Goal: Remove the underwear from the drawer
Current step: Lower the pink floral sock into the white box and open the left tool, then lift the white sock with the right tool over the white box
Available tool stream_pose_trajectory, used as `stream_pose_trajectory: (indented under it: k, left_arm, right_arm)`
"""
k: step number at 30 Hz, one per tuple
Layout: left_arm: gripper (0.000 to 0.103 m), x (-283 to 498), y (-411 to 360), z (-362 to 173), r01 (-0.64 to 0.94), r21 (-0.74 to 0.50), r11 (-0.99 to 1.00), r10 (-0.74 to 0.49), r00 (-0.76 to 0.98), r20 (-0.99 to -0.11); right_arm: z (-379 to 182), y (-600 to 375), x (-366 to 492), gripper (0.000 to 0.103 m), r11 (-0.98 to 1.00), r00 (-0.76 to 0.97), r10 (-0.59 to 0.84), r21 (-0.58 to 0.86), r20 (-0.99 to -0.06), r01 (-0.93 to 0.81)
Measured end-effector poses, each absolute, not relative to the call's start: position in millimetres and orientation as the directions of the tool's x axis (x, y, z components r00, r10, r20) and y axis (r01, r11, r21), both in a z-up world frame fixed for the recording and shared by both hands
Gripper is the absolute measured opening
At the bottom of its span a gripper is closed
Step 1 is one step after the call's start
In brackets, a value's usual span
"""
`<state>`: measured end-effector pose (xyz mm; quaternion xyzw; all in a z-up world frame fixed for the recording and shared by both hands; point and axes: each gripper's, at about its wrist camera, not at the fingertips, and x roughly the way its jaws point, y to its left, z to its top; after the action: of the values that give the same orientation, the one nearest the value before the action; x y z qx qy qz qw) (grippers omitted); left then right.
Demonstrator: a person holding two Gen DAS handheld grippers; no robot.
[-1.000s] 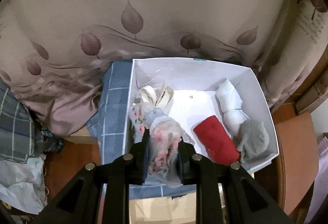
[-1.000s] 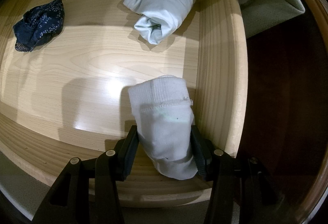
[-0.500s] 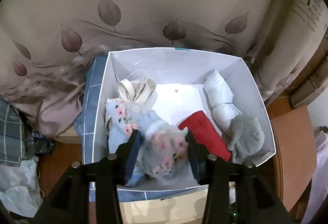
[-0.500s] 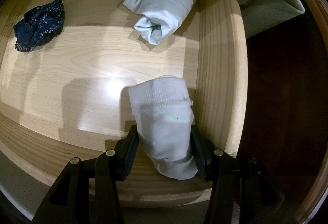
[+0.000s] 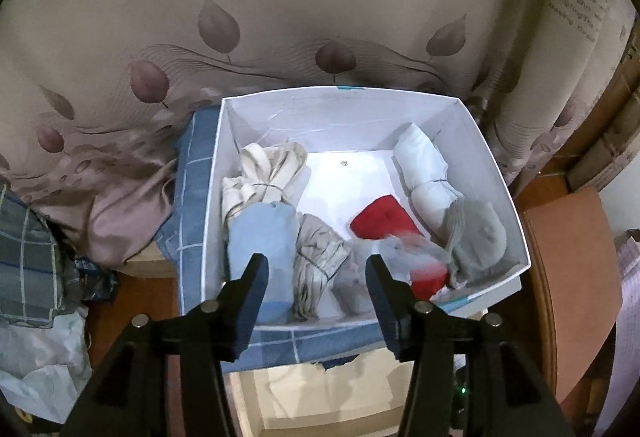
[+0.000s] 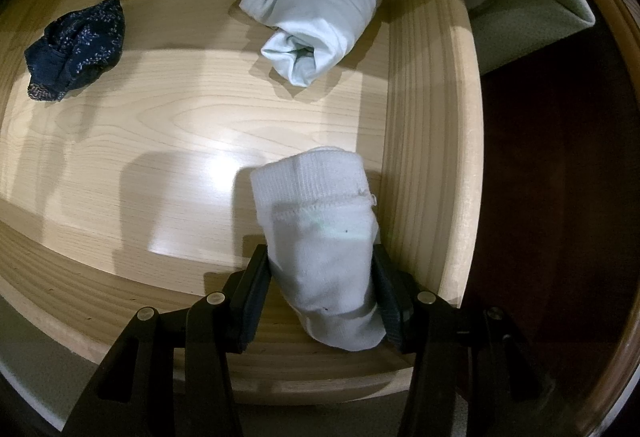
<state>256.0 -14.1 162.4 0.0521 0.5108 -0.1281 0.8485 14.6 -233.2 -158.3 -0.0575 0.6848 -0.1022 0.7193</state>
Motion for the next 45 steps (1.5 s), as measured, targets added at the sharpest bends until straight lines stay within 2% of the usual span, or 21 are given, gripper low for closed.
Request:
stream_pose_trajectory:
  k: [4,12,24,34,45]
  left_arm:
    - [0.052,239,-2,162,0.261,-0.038,0.965,-0.156,0.448,-0.880]
    - [0.052,193,23,125,0.240,-0.036,0.970,-0.133,0.401,-0.906]
    - [0.052,137,25,23,0.166,-0.017,0.986,-0.074,0.341,-0.937]
    - [0.052,110,15,-42,0.100,-0.001,0.995,-0.032,0.305,-0.952]
    - [0.052,109,13,-55,0.046,-0.023,0.999,-0.037,0.327,-0.944]
  right_arm:
    - [-159,-232,15,0.047,0.971,0.033,-0.231,-0.228,-0.972,0.066]
    - [-163,-233,21,0.047,0.972,0.014,-0.229,-0.228,-0.973,0.056]
    - [-169,-234,37,0.047,0.975,-0.042,-0.222,-0.223,-0.974,0.014]
    - [-165,-237,50,0.039,0.977,-0.035,-0.214,-0.213,-0.976,-0.029]
    - [-159,-261,45,0.036,0.986,-0.014,-0.166,-0.166,-0.986,0.010]
